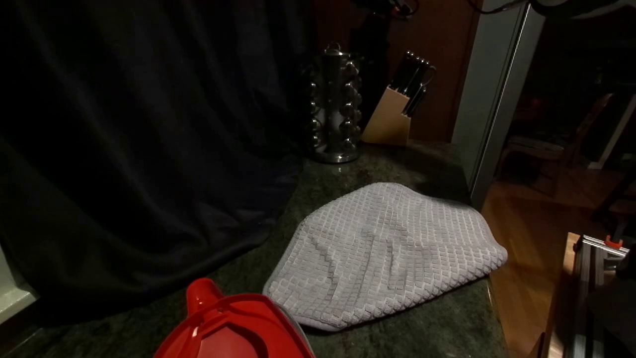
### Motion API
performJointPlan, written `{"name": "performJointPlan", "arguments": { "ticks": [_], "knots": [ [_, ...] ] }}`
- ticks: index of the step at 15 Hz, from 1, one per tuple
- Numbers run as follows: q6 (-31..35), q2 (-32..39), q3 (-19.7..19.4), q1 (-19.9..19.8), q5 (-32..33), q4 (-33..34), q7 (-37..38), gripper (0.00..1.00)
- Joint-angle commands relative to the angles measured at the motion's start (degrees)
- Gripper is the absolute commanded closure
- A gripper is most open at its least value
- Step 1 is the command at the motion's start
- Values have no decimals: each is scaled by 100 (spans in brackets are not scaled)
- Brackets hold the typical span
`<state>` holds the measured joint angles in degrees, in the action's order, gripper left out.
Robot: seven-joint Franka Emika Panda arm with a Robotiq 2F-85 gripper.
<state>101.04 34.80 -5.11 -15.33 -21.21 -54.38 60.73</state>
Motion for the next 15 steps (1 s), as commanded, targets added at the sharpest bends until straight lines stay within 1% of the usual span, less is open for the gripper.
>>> {"name": "performJointPlan", "arguments": {
  "ticks": [1,3,5,11,13,15],
  "knots": [
    [1,-400,-116,64,16,-488,661,75],
    [22,-474,-143,88,27,-602,1003,75],
    [63,-527,-167,102,72,-684,1141,75],
    [64,-526,-132,117,336,-609,328,75],
    [91,-524,-139,138,374,-621,288,75],
    [136,-540,-195,154,352,-679,662,75]
  ]
}}
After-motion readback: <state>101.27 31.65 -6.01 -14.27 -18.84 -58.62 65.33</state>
